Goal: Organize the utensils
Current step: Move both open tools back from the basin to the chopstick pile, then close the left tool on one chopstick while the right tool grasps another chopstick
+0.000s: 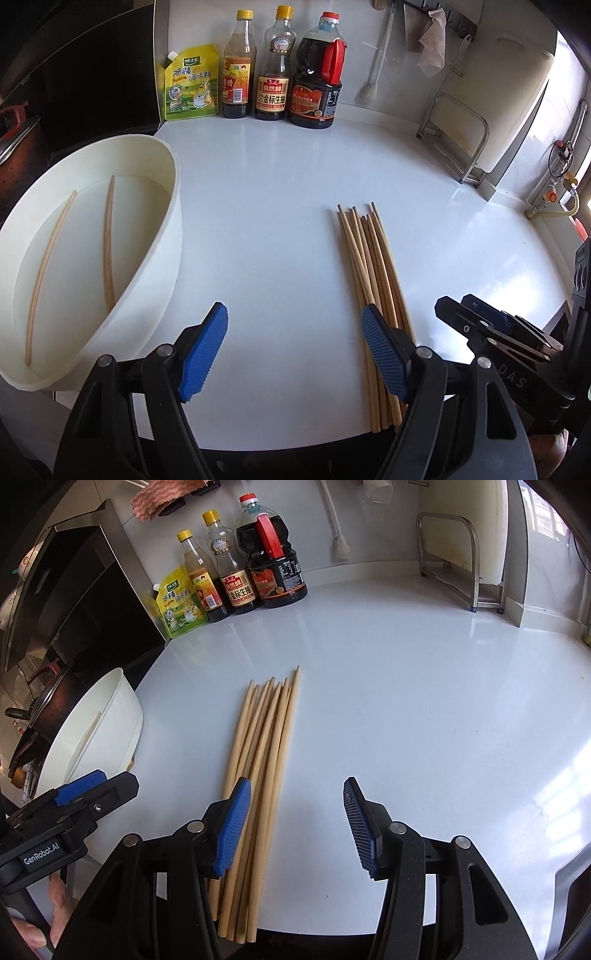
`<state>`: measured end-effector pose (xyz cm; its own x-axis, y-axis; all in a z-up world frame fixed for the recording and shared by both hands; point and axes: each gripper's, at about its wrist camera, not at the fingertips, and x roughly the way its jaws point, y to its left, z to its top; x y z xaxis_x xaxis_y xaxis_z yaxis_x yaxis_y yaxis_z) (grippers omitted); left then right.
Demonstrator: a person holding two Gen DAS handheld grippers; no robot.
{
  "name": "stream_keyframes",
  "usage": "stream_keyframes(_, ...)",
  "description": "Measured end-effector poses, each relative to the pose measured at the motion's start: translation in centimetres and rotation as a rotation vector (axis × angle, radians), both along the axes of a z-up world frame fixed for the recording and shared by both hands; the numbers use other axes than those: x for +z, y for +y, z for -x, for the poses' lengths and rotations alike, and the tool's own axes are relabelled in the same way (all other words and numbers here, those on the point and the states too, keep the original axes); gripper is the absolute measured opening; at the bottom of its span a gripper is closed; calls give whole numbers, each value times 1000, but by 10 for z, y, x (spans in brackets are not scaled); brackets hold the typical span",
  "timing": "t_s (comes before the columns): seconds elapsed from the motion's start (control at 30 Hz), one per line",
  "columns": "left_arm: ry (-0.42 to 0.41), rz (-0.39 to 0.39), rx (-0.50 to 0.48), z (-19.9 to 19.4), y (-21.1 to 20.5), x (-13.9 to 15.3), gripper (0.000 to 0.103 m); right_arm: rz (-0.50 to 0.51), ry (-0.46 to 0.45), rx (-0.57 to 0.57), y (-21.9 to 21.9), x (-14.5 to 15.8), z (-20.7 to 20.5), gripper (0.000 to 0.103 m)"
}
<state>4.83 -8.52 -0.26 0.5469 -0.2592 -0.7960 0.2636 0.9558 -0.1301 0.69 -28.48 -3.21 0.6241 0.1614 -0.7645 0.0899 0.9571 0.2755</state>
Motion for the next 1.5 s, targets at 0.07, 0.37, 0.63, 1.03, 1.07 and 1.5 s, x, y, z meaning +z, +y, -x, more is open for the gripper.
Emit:
stream_keyframes(0.07,1,-10,-11,1,-3,-4,73,20,11,4,2,-5,-1,50)
stream_keyframes(0.37,15,-10,-20,-1,-4,-14,73,65,52,-5,7,-21,-8,50)
stream_keyframes(0.63,30,-15,-19,-2,-5,-22,73,104,61,1,13,-25,-11,50)
stream_keyframes(1.03,41,-19,-15,-5,-4,-27,73,144,68,26,24,-24,-15,50)
stream_keyframes(1.07,42,-19,-14,-5,-4,-27,73,151,69,26,26,-23,-16,50)
stream_keyframes(1.5,57,-4,-19,-5,-10,-33,73,223,72,4,21,-26,-16,50)
